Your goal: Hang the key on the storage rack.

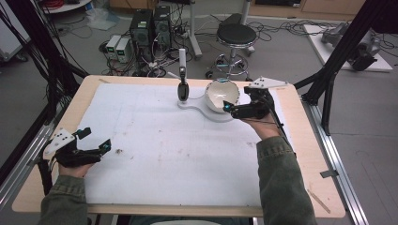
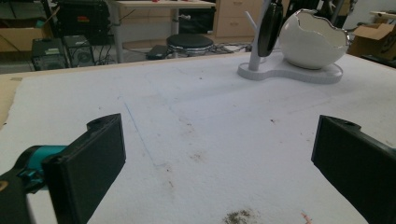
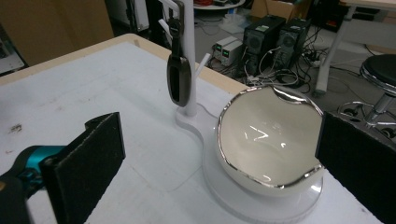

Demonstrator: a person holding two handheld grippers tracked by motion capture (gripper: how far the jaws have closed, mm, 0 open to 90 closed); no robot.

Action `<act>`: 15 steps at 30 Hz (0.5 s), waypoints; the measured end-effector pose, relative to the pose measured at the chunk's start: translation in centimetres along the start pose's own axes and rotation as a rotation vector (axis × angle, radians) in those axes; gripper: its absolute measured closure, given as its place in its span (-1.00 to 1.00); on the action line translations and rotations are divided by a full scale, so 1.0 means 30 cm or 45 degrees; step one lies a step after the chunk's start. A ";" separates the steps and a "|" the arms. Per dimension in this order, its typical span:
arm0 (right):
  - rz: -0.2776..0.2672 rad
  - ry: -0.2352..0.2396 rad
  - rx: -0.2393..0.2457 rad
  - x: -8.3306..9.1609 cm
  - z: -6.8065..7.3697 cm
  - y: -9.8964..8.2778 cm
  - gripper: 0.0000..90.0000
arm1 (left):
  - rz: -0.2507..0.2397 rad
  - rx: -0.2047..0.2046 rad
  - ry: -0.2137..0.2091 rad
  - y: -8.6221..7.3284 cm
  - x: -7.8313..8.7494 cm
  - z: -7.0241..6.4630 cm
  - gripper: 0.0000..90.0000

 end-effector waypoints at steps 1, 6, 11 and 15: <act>-0.011 -0.010 -0.004 0.007 -0.002 -0.009 -0.99 | -0.001 0.000 0.000 0.000 0.001 0.000 -0.93; -0.038 -0.041 0.002 0.044 -0.009 -0.055 -0.99 | 0.000 0.003 0.004 -0.001 0.009 0.000 -0.93; -0.049 -0.064 -0.015 0.079 -0.014 -0.107 -0.99 | -0.005 0.009 0.009 -0.004 0.020 -0.004 -0.93; -0.064 -0.085 -0.027 0.110 -0.017 -0.152 -0.99 | -0.005 0.014 0.007 -0.006 0.023 -0.007 -0.93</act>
Point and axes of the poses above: each handheld gripper's, and its own axes: x roughly backward along the jaws, y roughly out of its top, z roughly to its left, the point moved 4 cm from there along -x, roughly forward along the jaws, and after that the axes turned 9 degrees about -z, right-handed, at the moved point
